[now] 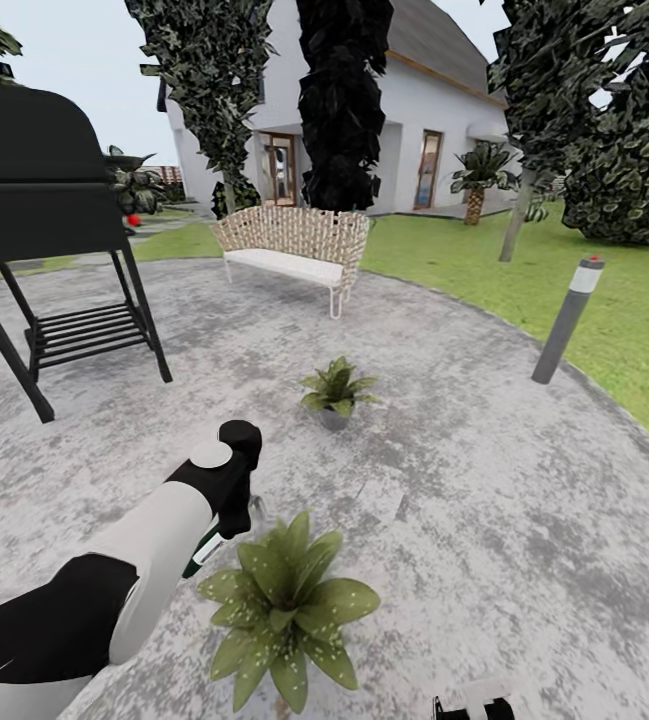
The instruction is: Pick up the pesticide atomizer in the garden and spray insectifuge to fully cover both potted plants in the garden.
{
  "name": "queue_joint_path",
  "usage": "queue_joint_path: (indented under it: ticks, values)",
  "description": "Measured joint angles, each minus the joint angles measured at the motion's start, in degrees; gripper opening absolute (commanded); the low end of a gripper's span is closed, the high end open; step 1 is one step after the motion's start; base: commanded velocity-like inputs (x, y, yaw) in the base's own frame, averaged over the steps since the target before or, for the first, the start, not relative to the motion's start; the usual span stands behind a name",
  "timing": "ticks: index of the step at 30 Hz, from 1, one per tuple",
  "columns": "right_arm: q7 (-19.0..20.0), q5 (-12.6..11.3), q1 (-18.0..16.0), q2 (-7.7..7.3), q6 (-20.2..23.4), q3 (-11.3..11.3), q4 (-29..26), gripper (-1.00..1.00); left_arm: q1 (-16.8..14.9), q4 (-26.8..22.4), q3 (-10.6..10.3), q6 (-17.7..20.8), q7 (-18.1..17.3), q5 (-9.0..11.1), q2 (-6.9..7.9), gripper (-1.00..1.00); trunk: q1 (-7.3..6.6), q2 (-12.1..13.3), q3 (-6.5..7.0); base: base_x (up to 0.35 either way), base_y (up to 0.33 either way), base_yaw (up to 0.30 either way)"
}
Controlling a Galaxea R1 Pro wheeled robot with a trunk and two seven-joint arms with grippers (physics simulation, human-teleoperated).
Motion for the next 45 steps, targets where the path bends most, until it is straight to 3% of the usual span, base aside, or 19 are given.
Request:
queue_joint_path:
  ticks: [12,28,29,31,45]
  values:
    - [0.0,0.05,0.0,0.03,0.04,0.07,0.0,1.0,0.0,-0.06,0.12,0.02,-0.05,-0.15,0.06,-1.0,0.01,0.0,-0.06,0.011,-0.08,0.184]
    - [0.05,0.0,0.0,0.07,0.0,0.08,0.0,1.0,-0.85,0.06,-0.25,-0.24,-0.01,-0.4,-0.5,-1.0,0.0,0.0,-0.57,0.165,-0.207,0.136]
    - [0.08,0.02,0.0,0.01,0.02,0.08,-0.01,1.0,-0.88,0.73,-2.99,-0.26,-0.02,-0.4,-0.34,-1.0,0.01,0.0,-0.57,0.015,-0.061,0.006]
    - [0.08,0.03,0.0,0.01,0.03,0.08,-0.01,1.0,-0.83,0.99,-5.76,-0.19,-0.03,-0.36,-0.26,-1.0,0.01,0.0,-0.57,0.005,-0.021,0.002]
    - [0.08,0.01,0.0,0.03,0.01,0.07,0.0,1.0,-1.15,0.08,-6.41,0.68,-0.01,0.37,-0.56,-1.0,0.01,0.0,-0.57,0.0,-0.032,0.163]
